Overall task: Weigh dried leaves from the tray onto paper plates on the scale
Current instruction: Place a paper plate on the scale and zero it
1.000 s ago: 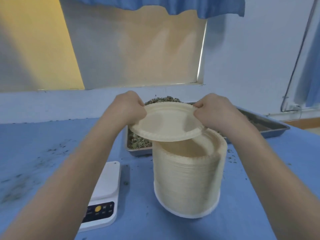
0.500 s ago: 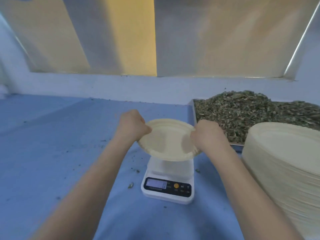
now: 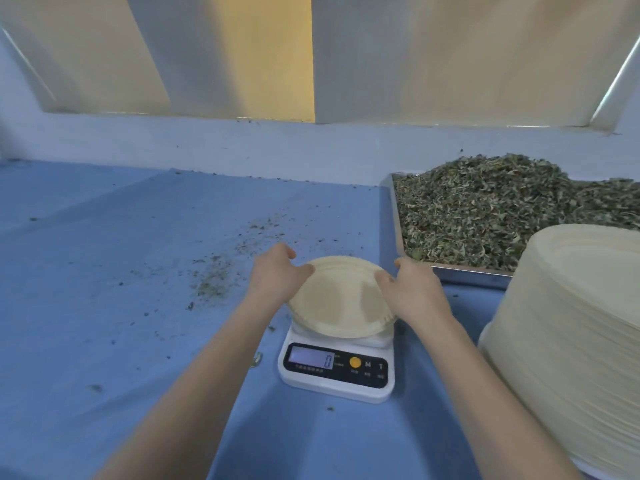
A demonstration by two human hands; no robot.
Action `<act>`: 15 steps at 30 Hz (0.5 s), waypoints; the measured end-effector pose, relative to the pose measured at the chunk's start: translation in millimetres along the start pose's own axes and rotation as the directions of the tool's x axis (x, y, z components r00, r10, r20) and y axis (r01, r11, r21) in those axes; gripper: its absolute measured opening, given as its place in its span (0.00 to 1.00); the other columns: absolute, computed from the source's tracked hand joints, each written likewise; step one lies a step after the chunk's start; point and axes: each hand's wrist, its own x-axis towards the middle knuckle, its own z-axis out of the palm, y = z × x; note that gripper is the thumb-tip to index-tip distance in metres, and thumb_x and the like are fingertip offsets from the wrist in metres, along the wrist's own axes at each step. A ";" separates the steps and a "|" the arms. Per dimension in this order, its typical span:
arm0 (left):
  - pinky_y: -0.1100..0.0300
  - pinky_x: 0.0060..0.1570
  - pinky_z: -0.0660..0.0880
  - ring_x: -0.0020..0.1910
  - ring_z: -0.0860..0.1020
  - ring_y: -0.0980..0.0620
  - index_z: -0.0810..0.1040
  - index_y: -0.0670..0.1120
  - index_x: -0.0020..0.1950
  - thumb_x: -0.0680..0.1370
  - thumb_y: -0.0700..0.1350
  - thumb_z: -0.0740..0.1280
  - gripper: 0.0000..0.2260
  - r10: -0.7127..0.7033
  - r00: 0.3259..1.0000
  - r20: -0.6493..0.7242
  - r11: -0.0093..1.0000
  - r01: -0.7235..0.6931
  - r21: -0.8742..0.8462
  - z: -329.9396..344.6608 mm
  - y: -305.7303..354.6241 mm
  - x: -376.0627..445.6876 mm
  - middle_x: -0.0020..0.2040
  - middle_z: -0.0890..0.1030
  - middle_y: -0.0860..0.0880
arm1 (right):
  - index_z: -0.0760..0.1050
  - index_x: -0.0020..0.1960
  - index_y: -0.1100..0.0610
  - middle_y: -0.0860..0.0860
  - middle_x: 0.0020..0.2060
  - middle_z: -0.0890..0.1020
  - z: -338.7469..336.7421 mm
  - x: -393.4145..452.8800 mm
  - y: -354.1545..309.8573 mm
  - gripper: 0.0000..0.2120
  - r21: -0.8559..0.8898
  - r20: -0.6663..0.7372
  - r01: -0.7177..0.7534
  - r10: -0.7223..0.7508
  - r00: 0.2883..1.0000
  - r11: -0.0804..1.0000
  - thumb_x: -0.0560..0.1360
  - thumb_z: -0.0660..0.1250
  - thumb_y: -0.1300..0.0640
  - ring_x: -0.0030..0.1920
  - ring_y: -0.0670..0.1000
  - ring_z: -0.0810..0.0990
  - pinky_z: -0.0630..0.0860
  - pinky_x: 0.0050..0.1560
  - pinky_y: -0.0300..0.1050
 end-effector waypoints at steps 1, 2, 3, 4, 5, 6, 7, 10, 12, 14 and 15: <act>0.60 0.42 0.69 0.46 0.73 0.50 0.70 0.45 0.66 0.77 0.51 0.66 0.20 0.020 1.000 -0.017 1.000 -0.020 0.015 -0.5 -0.7 0.5 0.55 0.77 0.47 | 0.68 0.68 0.59 0.60 0.64 0.70 0.3 -0.5 -0.6 0.22 0.017 -0.032 0.012 -0.012 0.999 1.000 0.80 0.57 0.48 0.65 0.61 0.68 0.70 0.59 0.53; 0.60 0.40 0.69 0.46 0.73 0.50 0.70 0.45 0.66 0.77 0.51 0.66 0.20 0.045 0.998 -0.043 0.999 -0.044 0.020 -1.8 -0.6 0.5 0.52 0.78 0.48 | 0.67 0.69 0.58 0.60 0.64 0.69 -0.3 -0.5 -2.0 0.23 0.034 -0.071 0.034 -0.032 0.997 0.999 0.80 0.57 0.47 0.65 0.61 0.68 0.69 0.60 0.54; 0.60 0.40 0.68 0.45 0.72 0.51 0.71 0.45 0.66 0.77 0.51 0.66 0.19 0.070 0.995 -0.071 0.997 -0.069 0.016 -3.4 0.5 0.4 0.51 0.78 0.48 | 0.67 0.70 0.56 0.59 0.65 0.68 -2.0 -0.4 -4.6 0.23 0.055 -0.101 0.058 -0.052 0.994 0.997 0.80 0.58 0.46 0.66 0.60 0.67 0.68 0.62 0.54; 0.61 0.41 0.67 0.45 0.71 0.53 0.72 0.46 0.65 0.77 0.50 0.66 0.18 0.095 0.991 -0.092 0.995 -0.095 0.010 -5.3 2.5 0.0 0.52 0.79 0.48 | 0.67 0.70 0.55 0.58 0.65 0.68 -3.8 -0.1 -7.0 0.22 0.081 -0.123 0.087 -0.077 0.989 0.993 0.79 0.58 0.46 0.66 0.58 0.67 0.68 0.64 0.53; 0.61 0.43 0.66 0.46 0.72 0.53 0.73 0.46 0.63 0.77 0.50 0.66 0.16 0.121 0.987 -0.106 0.993 -0.121 0.002 -6.8 5.1 -0.2 0.56 0.78 0.48 | 0.67 0.70 0.54 0.57 0.65 0.69 -6.0 0.0 -10.0 0.22 0.105 -0.131 0.112 -0.097 0.987 0.988 0.79 0.58 0.46 0.66 0.57 0.68 0.67 0.65 0.53; 0.61 0.45 0.65 0.48 0.72 0.53 0.75 0.47 0.62 0.77 0.48 0.66 0.15 0.147 0.983 -0.114 0.989 -0.149 -0.010 -7.9 8.3 -0.6 0.59 0.78 0.48 | 0.68 0.69 0.54 0.57 0.65 0.69 -8.0 0.5 -12.6 0.21 0.124 -0.136 0.133 -0.116 0.984 0.983 0.79 0.58 0.47 0.66 0.57 0.68 0.67 0.65 0.53; 0.62 0.45 0.65 0.50 0.73 0.54 0.76 0.48 0.60 0.77 0.47 0.66 0.13 0.173 0.978 -0.119 0.984 -0.177 -0.025 -9.0 11.7 -1.6 0.59 0.77 0.49 | 0.69 0.69 0.53 0.56 0.64 0.70 -10.0 1.2 -15.5 0.21 0.136 -0.138 0.152 -0.133 0.981 0.979 0.79 0.59 0.47 0.66 0.56 0.69 0.67 0.65 0.52; 0.65 0.41 0.65 0.49 0.73 0.56 0.77 0.53 0.51 0.75 0.46 0.68 0.07 0.238 0.966 -0.105 0.966 -0.247 -0.081 -10.9 23.8 -5.4 0.54 0.78 0.54 | 0.70 0.67 0.52 0.55 0.63 0.71 -14.7 3.4 -22.9 0.19 0.159 -0.147 0.195 -0.172 0.974 0.968 0.78 0.60 0.48 0.64 0.55 0.70 0.67 0.65 0.52; 0.65 0.43 0.66 0.48 0.74 0.57 0.77 0.54 0.49 0.74 0.45 0.68 0.06 0.276 0.958 -0.079 0.953 -0.284 -0.106 -10.2 30.7 -7.7 0.52 0.79 0.54 | 0.71 0.66 0.51 0.55 0.63 0.71 -15.5 5.4 -26.0 0.18 0.168 -0.153 0.214 -0.189 0.970 0.962 0.78 0.60 0.49 0.64 0.54 0.71 0.68 0.63 0.50; 0.65 0.46 0.66 0.49 0.74 0.57 0.77 0.54 0.48 0.74 0.44 0.69 0.06 0.313 0.948 -0.052 0.942 -0.316 -0.108 -9.2 36.3 -9.3 0.51 0.79 0.54 | 0.71 0.66 0.51 0.54 0.63 0.72 -15.4 6.3 -27.6 0.18 0.167 -0.157 0.222 -0.196 0.968 0.961 0.77 0.61 0.49 0.64 0.54 0.71 0.68 0.62 0.49; 0.65 0.46 0.66 0.49 0.74 0.57 0.77 0.54 0.49 0.74 0.44 0.69 0.06 0.327 0.944 -0.040 0.939 -0.329 -0.102 -8.6 38.1 -9.5 0.51 0.79 0.54 | 0.71 0.66 0.51 0.54 0.63 0.71 -14.7 6.9 -27.7 0.18 0.168 -0.159 0.224 -0.198 0.967 0.960 0.77 0.61 0.49 0.63 0.54 0.71 0.68 0.61 0.48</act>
